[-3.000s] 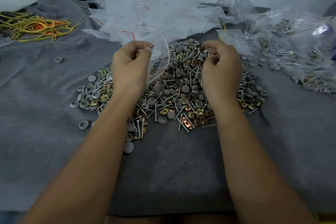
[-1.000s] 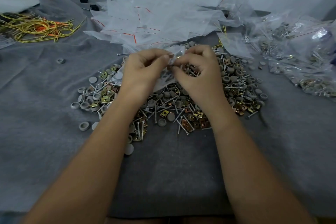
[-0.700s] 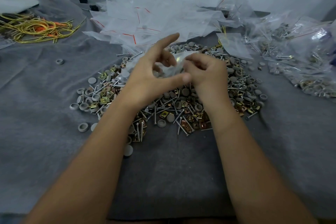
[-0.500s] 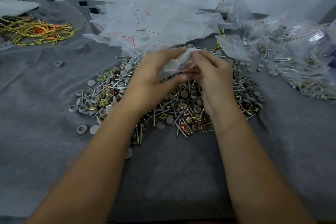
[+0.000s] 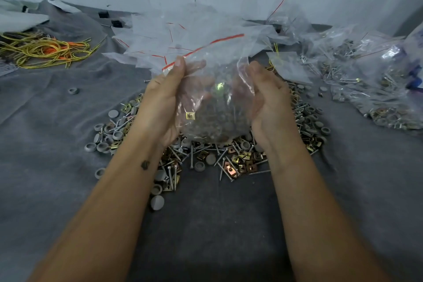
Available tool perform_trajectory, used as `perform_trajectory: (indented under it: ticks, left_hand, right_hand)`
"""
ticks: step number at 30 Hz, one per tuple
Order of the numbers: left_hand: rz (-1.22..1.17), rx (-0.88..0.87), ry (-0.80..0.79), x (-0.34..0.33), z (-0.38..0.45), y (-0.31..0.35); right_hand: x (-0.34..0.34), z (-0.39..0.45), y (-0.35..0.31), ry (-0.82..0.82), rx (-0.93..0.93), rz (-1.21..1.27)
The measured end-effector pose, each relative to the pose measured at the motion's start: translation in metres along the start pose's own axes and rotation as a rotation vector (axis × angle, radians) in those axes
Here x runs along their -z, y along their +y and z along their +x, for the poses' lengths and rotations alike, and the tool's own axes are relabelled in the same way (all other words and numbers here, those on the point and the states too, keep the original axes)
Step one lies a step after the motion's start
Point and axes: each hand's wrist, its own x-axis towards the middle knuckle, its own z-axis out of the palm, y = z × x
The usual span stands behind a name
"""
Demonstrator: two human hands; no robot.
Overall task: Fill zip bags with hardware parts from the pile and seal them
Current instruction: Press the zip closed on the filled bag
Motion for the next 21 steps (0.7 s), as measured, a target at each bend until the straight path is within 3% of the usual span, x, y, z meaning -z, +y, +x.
perform_trajectory:
  ticks: [5, 12, 17, 21]
  left_hand:
    - [0.267, -0.082, 0.142, 0.0005, 0.0005, -0.0082]
    - [0.090, -0.203, 0.210, 0.0047, 0.0050, -0.0055]
    - [0.369, -0.245, 0.159, 0.0074, 0.0033, -0.0052]
    - [0.395, -0.290, 0.148, 0.0055, 0.0024, -0.0061]
  right_hand:
    - [0.0012, 0.0000, 0.0014, 0.041, -0.046, -0.130]
    - [0.0023, 0.0005, 0.0006, 0.132, 0.033, -0.170]
    - [0.0018, -0.0019, -0.0018, 0.078, -0.040, -0.151]
    - [0.0006, -0.0042, -0.0025, 0.065, -0.001, -0.211]
